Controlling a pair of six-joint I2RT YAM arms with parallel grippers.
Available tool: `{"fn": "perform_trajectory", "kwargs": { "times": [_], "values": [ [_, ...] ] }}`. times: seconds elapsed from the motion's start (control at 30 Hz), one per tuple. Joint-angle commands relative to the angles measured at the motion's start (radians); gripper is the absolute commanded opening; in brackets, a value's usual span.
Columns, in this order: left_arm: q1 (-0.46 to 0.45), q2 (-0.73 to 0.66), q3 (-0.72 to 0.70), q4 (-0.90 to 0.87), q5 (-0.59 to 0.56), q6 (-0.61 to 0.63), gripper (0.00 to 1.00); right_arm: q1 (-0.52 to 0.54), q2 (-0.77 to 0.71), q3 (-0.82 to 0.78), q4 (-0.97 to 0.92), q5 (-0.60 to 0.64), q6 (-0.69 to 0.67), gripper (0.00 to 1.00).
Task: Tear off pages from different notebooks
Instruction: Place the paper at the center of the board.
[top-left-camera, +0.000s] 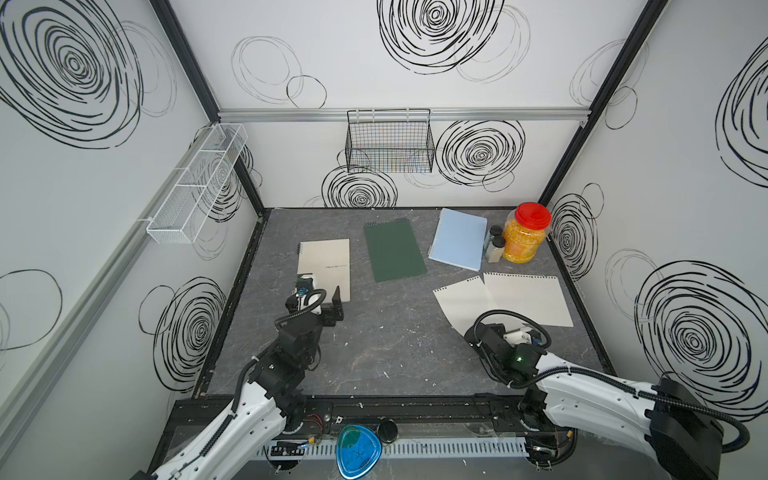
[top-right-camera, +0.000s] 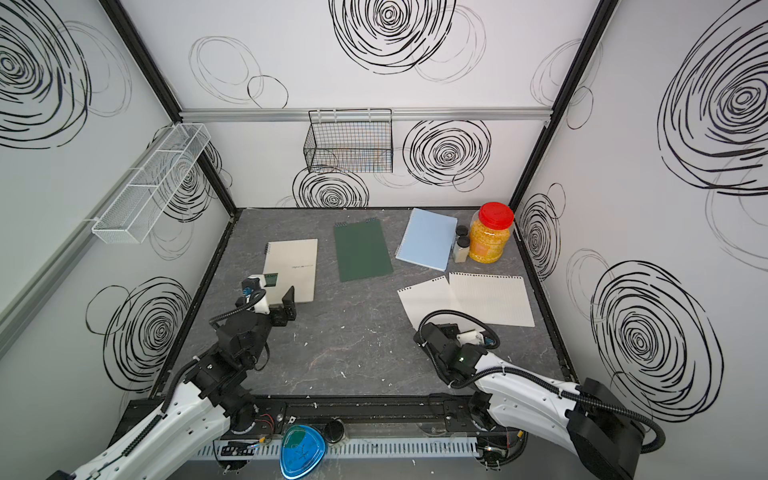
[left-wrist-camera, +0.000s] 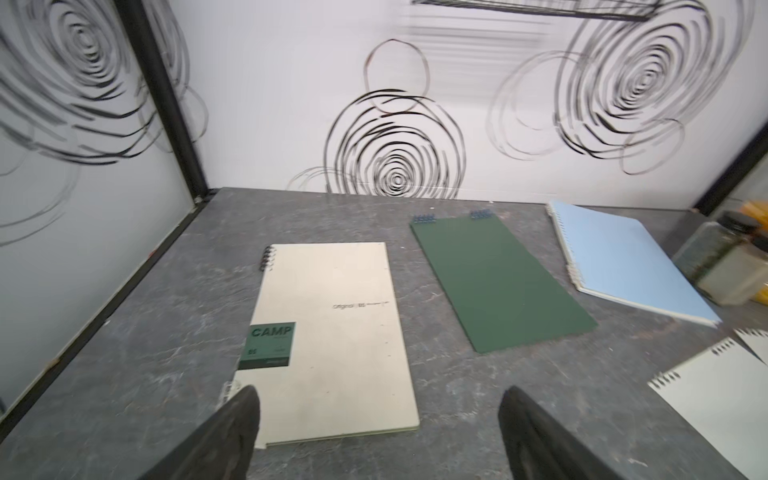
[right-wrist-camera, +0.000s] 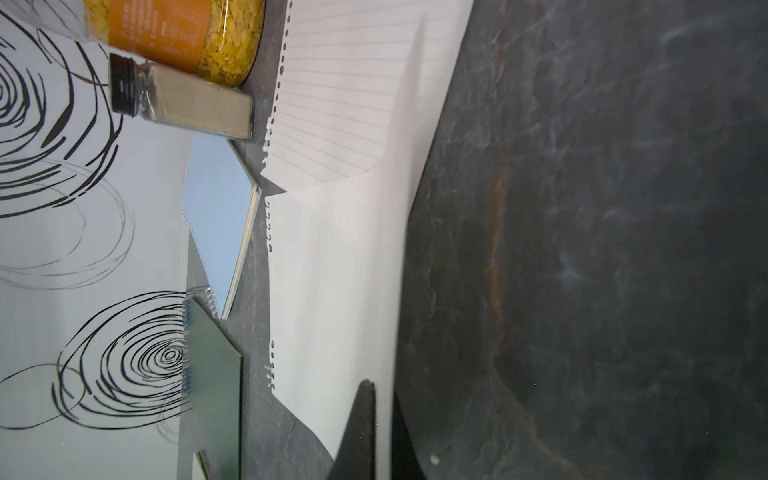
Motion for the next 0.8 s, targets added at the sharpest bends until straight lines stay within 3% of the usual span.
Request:
{"fn": "perform_trajectory", "kwargs": {
  "times": [0.0,0.07,0.2,0.47,0.63,0.77],
  "values": [
    [0.089,0.000,-0.048,-0.036,0.096,-0.146,0.95,0.017,0.016,0.012,0.027,0.008,0.146,0.00],
    [0.132,0.023,-0.061,-0.046,0.079,-0.185,0.91,0.017,0.031,0.014,0.013,-0.013,0.153,0.02],
    [0.167,0.059,-0.032,-0.111,0.004,-0.240,0.92,0.017,0.038,0.012,0.008,-0.061,0.141,0.22],
    [0.172,0.085,-0.041,-0.106,0.004,-0.262,0.88,0.017,-0.029,0.028,-0.030,-0.139,0.092,0.79],
    [0.171,0.074,-0.047,-0.103,0.010,-0.265,0.90,0.018,-0.131,0.068,-0.090,-0.229,0.007,0.92],
    [0.169,0.053,-0.056,-0.102,0.025,-0.260,0.92,0.021,-0.179,0.074,-0.127,-0.329,-0.017,0.96]
  ]
}}
